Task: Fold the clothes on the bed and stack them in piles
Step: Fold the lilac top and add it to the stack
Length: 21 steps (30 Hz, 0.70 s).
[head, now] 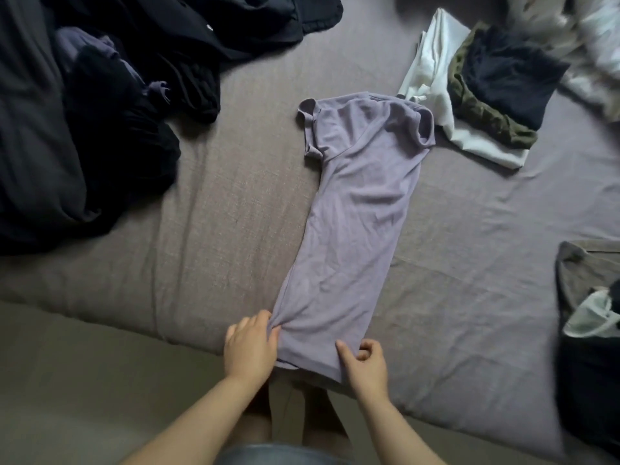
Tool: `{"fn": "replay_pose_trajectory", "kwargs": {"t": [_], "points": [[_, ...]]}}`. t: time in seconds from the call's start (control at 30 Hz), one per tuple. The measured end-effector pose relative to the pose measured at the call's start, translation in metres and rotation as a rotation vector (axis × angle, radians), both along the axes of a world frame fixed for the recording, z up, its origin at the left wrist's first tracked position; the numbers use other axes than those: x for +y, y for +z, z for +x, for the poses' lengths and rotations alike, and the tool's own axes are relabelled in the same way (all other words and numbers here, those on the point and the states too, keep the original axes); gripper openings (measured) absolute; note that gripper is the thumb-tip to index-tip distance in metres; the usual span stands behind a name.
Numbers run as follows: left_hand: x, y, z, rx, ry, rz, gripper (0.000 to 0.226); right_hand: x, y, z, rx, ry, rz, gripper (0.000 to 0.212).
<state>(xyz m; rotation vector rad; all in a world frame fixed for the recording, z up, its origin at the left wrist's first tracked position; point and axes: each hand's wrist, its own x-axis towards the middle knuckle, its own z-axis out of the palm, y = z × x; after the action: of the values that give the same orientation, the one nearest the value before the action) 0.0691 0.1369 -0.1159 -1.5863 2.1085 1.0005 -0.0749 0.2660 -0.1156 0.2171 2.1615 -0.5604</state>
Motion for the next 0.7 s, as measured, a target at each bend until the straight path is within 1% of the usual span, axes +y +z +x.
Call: {"fn": "replay_pose_trajectory", "kwargs": {"t": [0.07,0.1,0.2,0.3,0.43,0.53,0.57,0.6,0.63,0.7], "points": [[0.008,-0.002,0.008,-0.047,0.092,0.118,0.019,0.006,0.006,0.005,-0.093,-0.014,-0.098,0.014],[0.014,-0.003,0.014,-0.078,0.111,0.157,0.020,0.010,0.008,0.008,-0.113,-0.010,-0.121,0.011],[0.026,0.003,0.031,-0.137,0.058,0.240,0.018,0.030,0.013,0.021,-0.127,-0.024,-0.107,0.010],[0.023,0.004,0.040,-0.146,0.007,0.330,0.015,0.049,0.015,0.030,-0.144,-0.011,-0.054,0.010],[-0.004,0.007,0.029,-0.207,-0.184,0.353,0.016,0.047,0.015,0.023,-0.178,0.049,-0.038,0.014],[-0.031,0.013,0.006,-0.287,-0.338,0.365,0.034,0.036,0.012,0.010,-0.162,0.104,0.027,0.021],[-0.041,0.015,-0.004,-0.303,-0.368,0.365,0.036,0.030,0.012,0.004,-0.143,0.111,0.040,0.022],[-0.051,0.017,-0.014,-0.282,-0.345,0.354,0.035,0.023,0.013,-0.004,-0.118,0.098,0.034,0.022],[-0.062,0.018,-0.025,-0.230,-0.279,0.331,0.033,0.014,0.014,-0.014,-0.081,0.079,0.019,0.021],[-0.085,0.016,-0.049,-0.064,-0.074,0.225,0.030,-0.009,0.011,-0.045,0.042,0.093,-0.040,0.021]]}}
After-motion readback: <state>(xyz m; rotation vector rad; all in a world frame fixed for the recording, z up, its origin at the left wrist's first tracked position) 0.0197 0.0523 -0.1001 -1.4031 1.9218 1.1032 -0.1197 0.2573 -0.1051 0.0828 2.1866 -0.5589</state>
